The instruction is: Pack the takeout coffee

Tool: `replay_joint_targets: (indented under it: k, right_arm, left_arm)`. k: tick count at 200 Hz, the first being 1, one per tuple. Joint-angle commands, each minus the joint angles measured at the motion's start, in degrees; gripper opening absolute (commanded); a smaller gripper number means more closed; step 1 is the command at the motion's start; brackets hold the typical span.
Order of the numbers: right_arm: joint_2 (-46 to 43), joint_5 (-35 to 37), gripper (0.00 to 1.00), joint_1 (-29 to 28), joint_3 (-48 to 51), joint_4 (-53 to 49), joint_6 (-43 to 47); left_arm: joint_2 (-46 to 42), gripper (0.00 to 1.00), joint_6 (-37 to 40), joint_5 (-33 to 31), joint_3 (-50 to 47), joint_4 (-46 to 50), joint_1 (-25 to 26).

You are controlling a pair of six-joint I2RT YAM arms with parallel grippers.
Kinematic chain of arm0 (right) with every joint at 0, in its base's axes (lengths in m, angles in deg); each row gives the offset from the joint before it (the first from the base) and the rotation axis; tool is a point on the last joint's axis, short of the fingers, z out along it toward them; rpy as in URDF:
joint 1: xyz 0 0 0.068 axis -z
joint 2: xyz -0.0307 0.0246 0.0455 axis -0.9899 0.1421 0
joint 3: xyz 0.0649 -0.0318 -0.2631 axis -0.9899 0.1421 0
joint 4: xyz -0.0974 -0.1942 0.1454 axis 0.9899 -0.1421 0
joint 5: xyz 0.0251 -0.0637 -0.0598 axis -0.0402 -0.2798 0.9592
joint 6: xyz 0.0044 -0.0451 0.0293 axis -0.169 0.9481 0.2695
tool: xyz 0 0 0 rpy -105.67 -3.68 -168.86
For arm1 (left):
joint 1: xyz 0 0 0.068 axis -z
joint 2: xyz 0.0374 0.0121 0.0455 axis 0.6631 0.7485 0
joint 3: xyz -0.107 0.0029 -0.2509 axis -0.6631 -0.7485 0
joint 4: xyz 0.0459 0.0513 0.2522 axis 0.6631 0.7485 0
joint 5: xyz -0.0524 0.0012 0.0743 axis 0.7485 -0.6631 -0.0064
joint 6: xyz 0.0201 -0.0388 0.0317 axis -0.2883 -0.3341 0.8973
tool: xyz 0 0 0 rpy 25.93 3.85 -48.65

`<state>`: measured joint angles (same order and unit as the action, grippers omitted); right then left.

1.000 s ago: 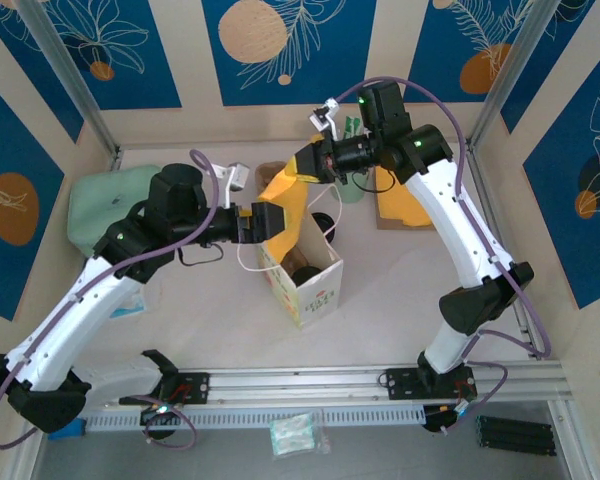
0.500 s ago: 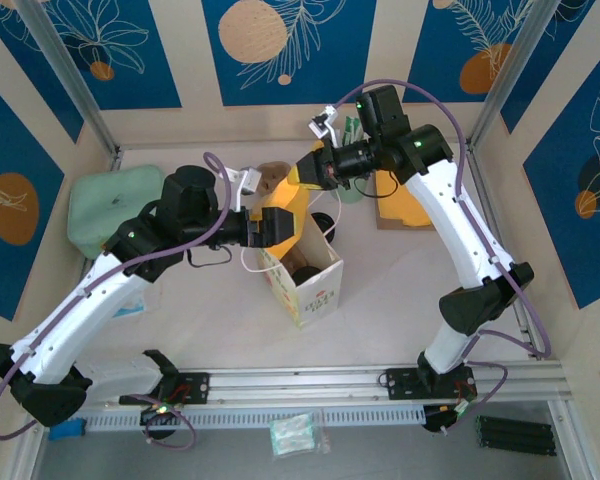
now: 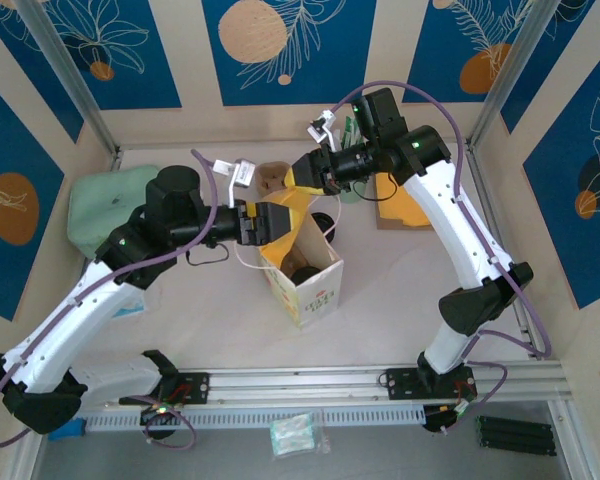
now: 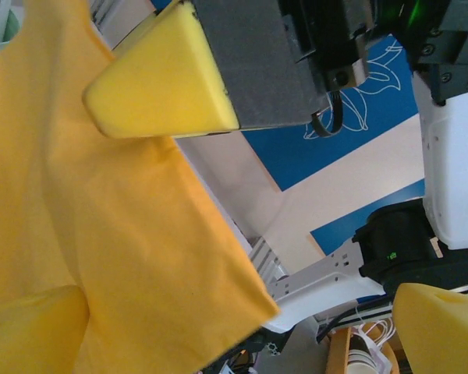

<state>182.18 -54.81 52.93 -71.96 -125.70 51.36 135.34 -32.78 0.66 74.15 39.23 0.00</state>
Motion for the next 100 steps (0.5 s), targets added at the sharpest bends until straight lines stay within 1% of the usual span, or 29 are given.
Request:
replay_joint_targets:
  k: [1,61,100]
  right_arm:
    - [-1.33,0.23,0.42,-0.30,0.40,-1.39,0.62]
    - [-1.31,0.28,0.54,-0.40,0.57,-1.32,0.59]
    - [-1.72,0.07,0.56,-0.92,-0.03,-1.30,0.30]
  left_arm:
    - [-0.61,0.99,-0.62,1.78,-0.54,-1.94,0.56]
    - [-0.77,0.99,-0.39,1.29,-0.72,-1.81,0.51]
    - [-1.37,0.99,0.64,-0.98,-0.06,-0.22,0.56]
